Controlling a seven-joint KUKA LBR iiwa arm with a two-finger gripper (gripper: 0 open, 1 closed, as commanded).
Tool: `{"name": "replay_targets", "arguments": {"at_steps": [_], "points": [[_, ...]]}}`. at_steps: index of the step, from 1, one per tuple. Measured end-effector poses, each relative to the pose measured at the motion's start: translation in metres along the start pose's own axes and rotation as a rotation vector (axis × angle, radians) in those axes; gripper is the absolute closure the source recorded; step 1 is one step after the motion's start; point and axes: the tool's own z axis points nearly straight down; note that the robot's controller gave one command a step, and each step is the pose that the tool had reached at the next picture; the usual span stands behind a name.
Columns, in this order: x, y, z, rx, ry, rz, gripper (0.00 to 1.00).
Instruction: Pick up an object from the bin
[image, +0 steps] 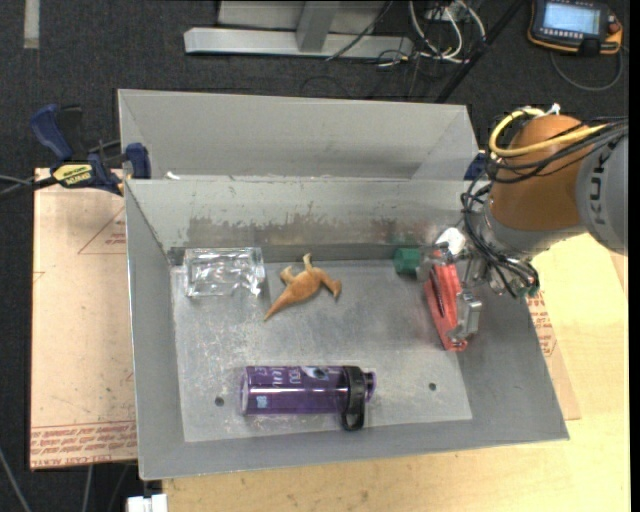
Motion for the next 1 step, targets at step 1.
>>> {"name": "replay_targets", "arguments": {"at_steps": [1], "points": [[-0.0025,-0.0120,0.0133,0.003,-0.009,-0.060,0.00]]}}
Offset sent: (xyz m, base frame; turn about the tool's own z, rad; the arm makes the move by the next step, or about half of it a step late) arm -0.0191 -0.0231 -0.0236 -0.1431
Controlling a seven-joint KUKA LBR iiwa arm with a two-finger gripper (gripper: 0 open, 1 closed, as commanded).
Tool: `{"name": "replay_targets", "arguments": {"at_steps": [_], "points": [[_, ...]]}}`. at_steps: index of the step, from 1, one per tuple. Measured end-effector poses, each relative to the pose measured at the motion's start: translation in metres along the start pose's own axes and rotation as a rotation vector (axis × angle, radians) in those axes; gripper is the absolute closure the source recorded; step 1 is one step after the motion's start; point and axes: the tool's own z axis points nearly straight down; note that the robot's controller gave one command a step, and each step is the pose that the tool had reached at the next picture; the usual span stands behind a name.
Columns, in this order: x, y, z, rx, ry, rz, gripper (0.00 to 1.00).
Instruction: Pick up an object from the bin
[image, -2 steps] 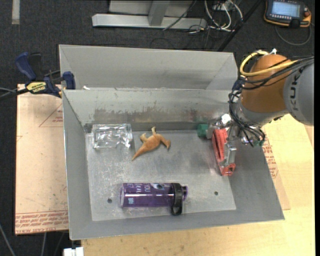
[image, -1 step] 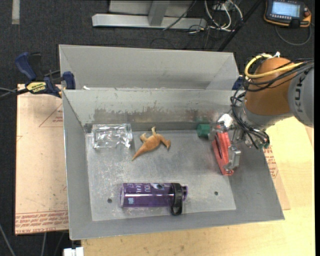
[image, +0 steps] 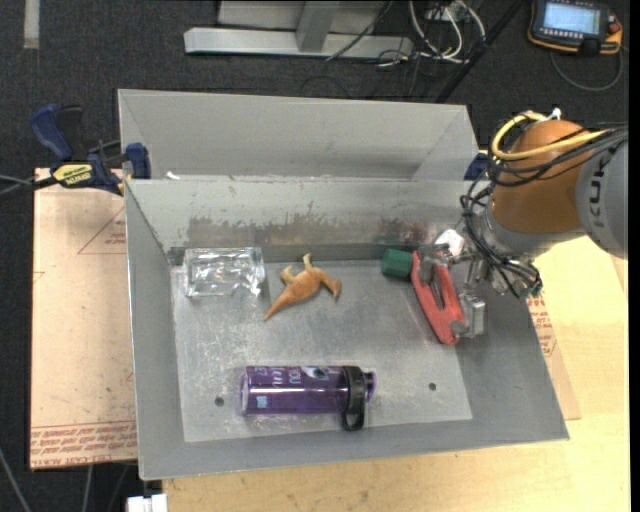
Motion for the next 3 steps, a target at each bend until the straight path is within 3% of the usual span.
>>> {"name": "replay_targets", "arguments": {"at_steps": [1,2,3], "points": [[0.015,-0.001,0.008,-0.005,-0.001,-0.063,0.00],[0.016,0.003,0.023,0.005,-0.013,-0.105,1.00],[0.016,0.003,0.023,0.005,-0.013,-0.105,1.00]]}}
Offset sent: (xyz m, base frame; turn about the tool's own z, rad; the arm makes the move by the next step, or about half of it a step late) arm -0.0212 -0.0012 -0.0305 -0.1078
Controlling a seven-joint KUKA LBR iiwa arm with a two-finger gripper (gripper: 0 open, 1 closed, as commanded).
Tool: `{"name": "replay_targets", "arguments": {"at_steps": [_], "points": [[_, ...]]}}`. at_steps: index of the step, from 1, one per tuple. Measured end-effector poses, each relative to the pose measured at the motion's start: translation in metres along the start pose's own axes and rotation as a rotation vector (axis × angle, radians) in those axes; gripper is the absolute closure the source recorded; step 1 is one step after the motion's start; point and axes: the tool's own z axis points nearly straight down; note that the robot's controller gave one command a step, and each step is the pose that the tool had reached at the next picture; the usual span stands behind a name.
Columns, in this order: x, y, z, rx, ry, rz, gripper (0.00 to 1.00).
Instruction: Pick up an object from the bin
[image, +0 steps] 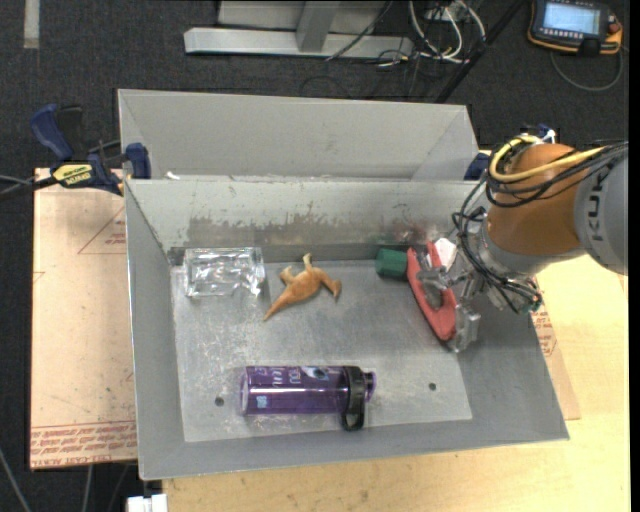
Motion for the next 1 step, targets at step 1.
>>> {"name": "replay_targets", "arguments": {"at_steps": [1], "points": [[0.0000,0.0000,0.0000,0.000,0.000,0.000,1.00]]}}
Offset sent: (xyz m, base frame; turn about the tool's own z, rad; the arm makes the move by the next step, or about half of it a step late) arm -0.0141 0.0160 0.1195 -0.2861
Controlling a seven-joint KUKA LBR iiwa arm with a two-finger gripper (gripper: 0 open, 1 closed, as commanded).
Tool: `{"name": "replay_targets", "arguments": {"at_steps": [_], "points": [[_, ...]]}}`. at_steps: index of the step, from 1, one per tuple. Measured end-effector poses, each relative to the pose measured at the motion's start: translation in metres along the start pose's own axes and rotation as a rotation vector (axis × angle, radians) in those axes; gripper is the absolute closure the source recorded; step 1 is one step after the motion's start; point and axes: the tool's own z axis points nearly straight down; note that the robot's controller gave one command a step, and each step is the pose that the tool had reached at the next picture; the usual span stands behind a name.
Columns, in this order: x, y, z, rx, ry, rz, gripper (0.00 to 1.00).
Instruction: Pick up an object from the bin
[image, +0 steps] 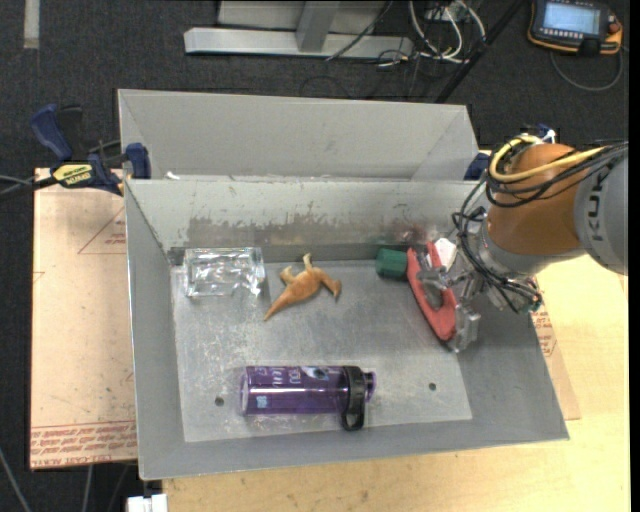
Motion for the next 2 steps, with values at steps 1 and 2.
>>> {"name": "replay_targets", "arguments": {"at_steps": [1,2], "points": [[0.003,0.006,-0.024,-0.002,0.003,-0.069,1.00],[-0.018,0.020,-0.068,-0.001,-0.001,0.002,1.00]]}}
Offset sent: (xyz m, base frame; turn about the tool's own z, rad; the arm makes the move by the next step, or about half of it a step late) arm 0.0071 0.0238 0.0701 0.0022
